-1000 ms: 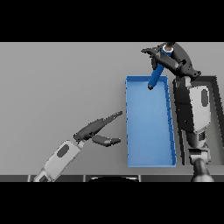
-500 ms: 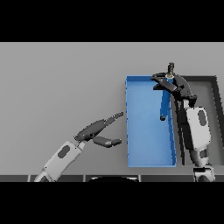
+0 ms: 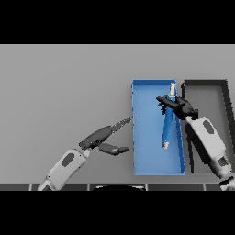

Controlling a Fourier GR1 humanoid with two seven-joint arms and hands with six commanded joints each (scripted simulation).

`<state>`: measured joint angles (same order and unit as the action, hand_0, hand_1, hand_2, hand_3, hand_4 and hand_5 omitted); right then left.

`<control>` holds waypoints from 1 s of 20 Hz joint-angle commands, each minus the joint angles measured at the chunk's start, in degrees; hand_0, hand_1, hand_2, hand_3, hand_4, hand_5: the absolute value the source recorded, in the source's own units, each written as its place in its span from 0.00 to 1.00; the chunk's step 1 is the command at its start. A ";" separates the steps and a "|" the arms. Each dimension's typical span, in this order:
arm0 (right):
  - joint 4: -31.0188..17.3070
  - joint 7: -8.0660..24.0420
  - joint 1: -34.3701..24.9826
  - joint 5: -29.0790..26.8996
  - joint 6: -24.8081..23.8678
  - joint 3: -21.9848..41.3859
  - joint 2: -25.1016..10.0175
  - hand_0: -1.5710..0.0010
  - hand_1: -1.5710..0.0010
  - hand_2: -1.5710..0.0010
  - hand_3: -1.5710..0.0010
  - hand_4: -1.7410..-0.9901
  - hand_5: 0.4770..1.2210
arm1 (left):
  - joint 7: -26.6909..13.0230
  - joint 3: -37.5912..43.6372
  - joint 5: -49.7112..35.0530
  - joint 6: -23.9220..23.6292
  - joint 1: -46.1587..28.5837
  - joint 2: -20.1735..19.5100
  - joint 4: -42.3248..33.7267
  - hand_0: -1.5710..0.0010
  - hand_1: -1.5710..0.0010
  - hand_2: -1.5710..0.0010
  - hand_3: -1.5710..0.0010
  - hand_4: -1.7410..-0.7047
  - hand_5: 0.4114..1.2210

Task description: Pick up the blue pipe and place it into the blue bin.

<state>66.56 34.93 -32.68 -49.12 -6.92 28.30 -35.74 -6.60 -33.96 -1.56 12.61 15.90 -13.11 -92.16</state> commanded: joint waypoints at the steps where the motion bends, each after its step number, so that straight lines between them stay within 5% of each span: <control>1: -0.34 0.01 -0.82 -2.23 -0.25 1.94 -1.28 0.62 0.64 0.65 0.79 0.58 0.95 | 0.59 0.00 -0.03 0.17 -0.36 -0.36 -0.22 1.00 1.00 1.00 1.00 0.88 0.08; 4: 3.58 -2.43 -1.67 1.08 4.62 6.27 -4.52 0.80 0.82 0.82 0.89 0.70 0.76 | 0.62 0.33 -0.65 0.35 -0.54 -0.75 -0.61 1.00 1.00 1.00 1.00 0.88 0.08; 9: 4.97 0.01 -3.29 4.37 5.22 10.02 -6.04 0.92 0.94 0.94 0.96 0.74 0.54 | 0.17 0.01 -0.34 0.20 -0.25 -0.34 -0.39 1.00 1.00 1.00 1.00 0.88 0.07; 20: 5.19 -0.91 -3.03 5.41 4.44 10.35 -6.16 0.99 0.99 0.99 0.99 0.74 0.39 | 0.67 -1.64 2.17 -1.12 -1.47 0.47 -0.08 1.00 1.00 1.00 1.00 0.88 0.08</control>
<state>71.75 33.96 -35.75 -43.70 -2.49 38.63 -41.91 -5.94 -35.61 0.61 11.50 14.43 -12.64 -92.23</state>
